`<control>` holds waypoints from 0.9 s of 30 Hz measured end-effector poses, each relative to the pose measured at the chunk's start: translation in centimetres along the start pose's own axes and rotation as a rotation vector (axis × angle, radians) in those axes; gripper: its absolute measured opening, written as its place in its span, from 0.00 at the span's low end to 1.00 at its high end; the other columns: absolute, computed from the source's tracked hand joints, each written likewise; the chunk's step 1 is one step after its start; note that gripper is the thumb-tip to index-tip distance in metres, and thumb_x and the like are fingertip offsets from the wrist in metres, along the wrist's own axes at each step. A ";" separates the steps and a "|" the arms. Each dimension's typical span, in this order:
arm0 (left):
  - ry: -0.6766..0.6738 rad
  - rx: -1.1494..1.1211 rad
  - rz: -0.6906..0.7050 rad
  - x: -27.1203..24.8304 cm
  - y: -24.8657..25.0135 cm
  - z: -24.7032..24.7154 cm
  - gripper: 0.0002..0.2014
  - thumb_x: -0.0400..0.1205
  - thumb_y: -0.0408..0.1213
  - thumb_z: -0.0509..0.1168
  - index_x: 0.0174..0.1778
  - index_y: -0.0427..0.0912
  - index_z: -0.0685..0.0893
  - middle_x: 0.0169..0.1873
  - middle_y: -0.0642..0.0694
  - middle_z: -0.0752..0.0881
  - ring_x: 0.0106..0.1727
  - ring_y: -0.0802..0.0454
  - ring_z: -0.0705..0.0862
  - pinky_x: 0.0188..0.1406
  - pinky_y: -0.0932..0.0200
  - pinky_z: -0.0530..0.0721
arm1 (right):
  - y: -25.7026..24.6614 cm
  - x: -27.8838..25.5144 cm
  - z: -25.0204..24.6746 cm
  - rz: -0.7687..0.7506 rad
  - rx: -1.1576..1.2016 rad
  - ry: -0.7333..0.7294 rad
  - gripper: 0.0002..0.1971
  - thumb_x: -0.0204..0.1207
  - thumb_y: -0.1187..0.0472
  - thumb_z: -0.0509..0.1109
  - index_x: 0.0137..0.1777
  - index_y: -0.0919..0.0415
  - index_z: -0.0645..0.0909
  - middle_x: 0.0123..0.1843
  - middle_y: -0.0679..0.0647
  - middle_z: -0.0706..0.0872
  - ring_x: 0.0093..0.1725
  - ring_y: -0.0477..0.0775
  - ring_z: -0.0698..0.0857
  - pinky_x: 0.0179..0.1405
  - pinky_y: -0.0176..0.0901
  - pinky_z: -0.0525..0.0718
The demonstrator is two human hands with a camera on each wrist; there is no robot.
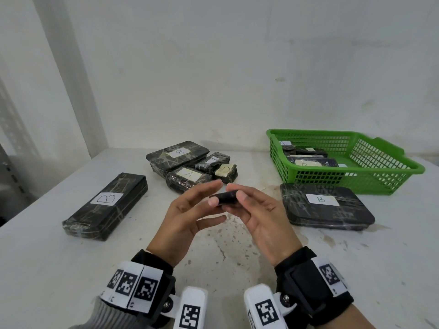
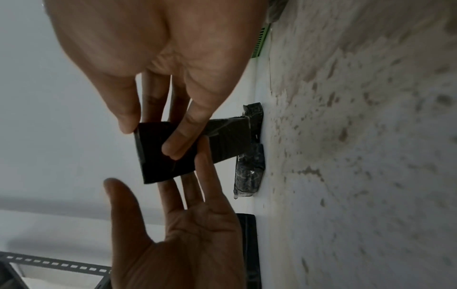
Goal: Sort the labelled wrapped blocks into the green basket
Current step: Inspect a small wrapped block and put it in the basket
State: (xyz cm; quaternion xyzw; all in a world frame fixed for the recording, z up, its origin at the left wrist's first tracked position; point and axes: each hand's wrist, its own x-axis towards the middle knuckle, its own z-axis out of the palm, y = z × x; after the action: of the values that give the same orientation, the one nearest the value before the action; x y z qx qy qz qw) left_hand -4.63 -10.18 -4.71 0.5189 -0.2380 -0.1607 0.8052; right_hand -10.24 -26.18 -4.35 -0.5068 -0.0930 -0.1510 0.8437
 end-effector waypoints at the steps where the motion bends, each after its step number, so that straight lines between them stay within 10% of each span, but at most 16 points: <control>1: 0.010 0.023 0.024 0.0 -0.1 0.0 0.21 0.67 0.45 0.75 0.56 0.46 0.91 0.59 0.42 0.89 0.54 0.45 0.90 0.48 0.57 0.88 | 0.1 0.0 0.0 0.001 0.001 -0.003 0.10 0.76 0.63 0.73 0.54 0.67 0.89 0.57 0.65 0.90 0.54 0.58 0.89 0.50 0.40 0.87; 27: 0.026 0.173 0.096 0.0 -0.3 -0.4 0.17 0.67 0.42 0.76 0.49 0.37 0.92 0.53 0.34 0.91 0.56 0.37 0.90 0.60 0.46 0.87 | 1.1 -0.4 0.3 -0.077 -0.314 0.100 0.16 0.69 0.55 0.75 0.49 0.68 0.87 0.45 0.56 0.93 0.42 0.54 0.90 0.45 0.40 0.87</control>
State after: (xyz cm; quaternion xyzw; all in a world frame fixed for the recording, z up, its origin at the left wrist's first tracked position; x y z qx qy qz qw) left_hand -4.39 -10.06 -5.11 0.5767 -0.2651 -0.0939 0.7671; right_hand -10.23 -25.32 -5.24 -0.6203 -0.0454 -0.2211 0.7512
